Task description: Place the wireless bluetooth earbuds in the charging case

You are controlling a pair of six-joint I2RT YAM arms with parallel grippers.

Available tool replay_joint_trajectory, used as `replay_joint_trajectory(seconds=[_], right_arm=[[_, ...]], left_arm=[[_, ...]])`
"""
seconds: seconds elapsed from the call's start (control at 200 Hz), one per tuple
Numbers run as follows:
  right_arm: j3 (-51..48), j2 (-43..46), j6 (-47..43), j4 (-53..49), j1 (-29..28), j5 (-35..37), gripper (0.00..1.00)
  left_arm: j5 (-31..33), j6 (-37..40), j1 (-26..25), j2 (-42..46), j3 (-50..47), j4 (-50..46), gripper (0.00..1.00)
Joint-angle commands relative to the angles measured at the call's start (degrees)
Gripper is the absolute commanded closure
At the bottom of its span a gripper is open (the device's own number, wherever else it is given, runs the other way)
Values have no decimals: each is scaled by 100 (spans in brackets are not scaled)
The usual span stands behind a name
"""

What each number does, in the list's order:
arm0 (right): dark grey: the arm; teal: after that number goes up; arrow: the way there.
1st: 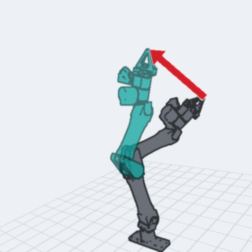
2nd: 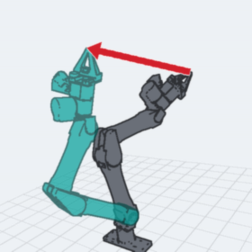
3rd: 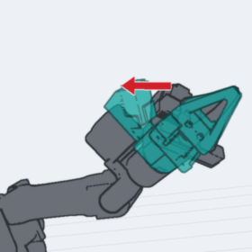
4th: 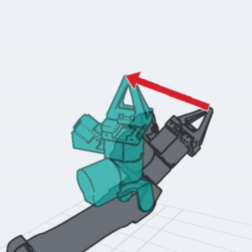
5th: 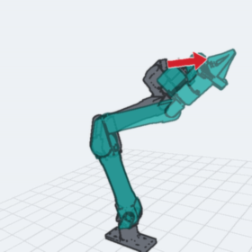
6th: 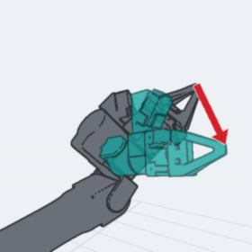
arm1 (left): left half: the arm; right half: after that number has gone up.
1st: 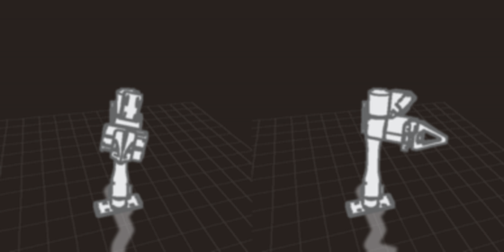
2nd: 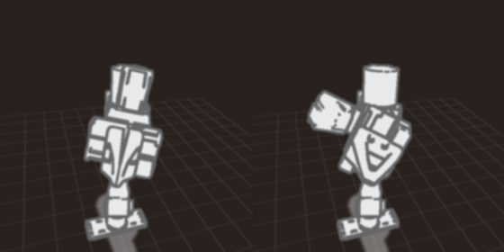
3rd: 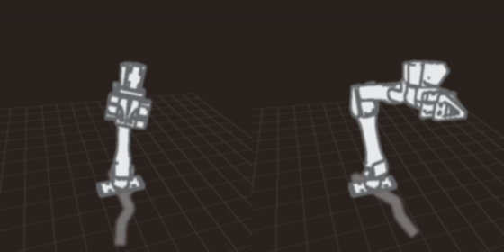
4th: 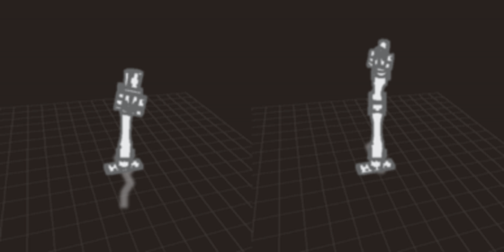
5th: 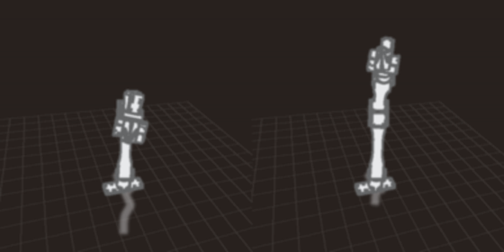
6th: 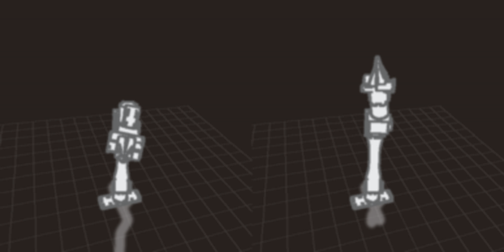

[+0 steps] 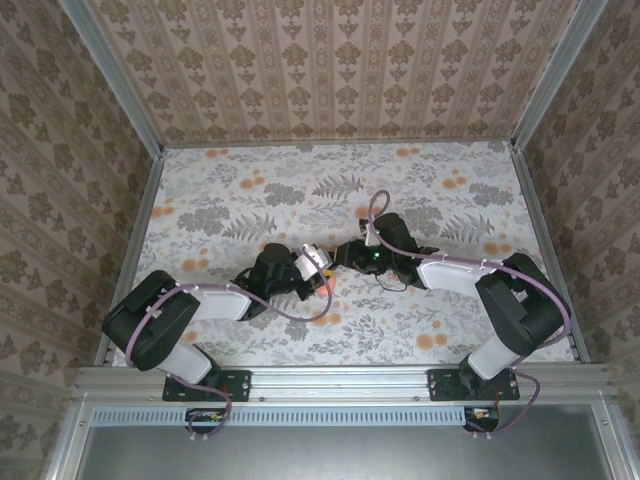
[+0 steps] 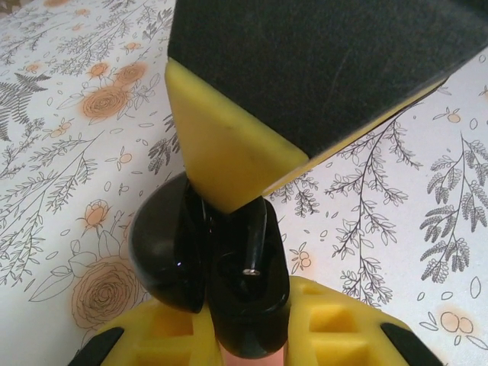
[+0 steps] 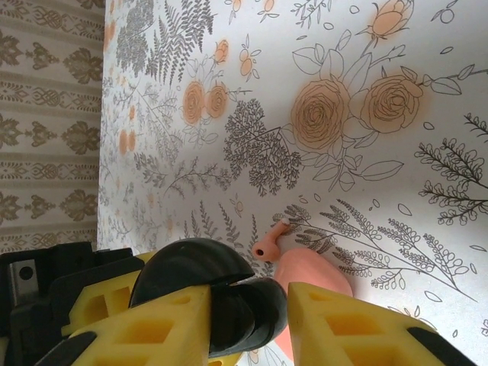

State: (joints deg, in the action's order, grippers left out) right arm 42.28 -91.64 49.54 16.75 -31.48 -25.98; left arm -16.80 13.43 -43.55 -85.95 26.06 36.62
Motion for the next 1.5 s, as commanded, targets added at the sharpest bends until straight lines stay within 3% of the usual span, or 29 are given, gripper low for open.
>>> replay_joint_trajectory(seconds=[0.0,0.585,0.99,1.265,1.495], right_arm=[[-26,-157,161,191,26,-79,70],[-538,-302,394,684,229,40,73],[-757,-241,383,589,380,114,67],[-528,189,-36,-594,397,380,66],[203,604,-1159,-2596,331,517,64]], left_arm=[[-65,255,-125,109,256,97,92],[366,649,-391,-291,575,-371,92],[770,994,-539,-370,734,-770,92],[1030,983,-558,-321,706,-814,92],[1196,561,-488,5,623,-881,92]])
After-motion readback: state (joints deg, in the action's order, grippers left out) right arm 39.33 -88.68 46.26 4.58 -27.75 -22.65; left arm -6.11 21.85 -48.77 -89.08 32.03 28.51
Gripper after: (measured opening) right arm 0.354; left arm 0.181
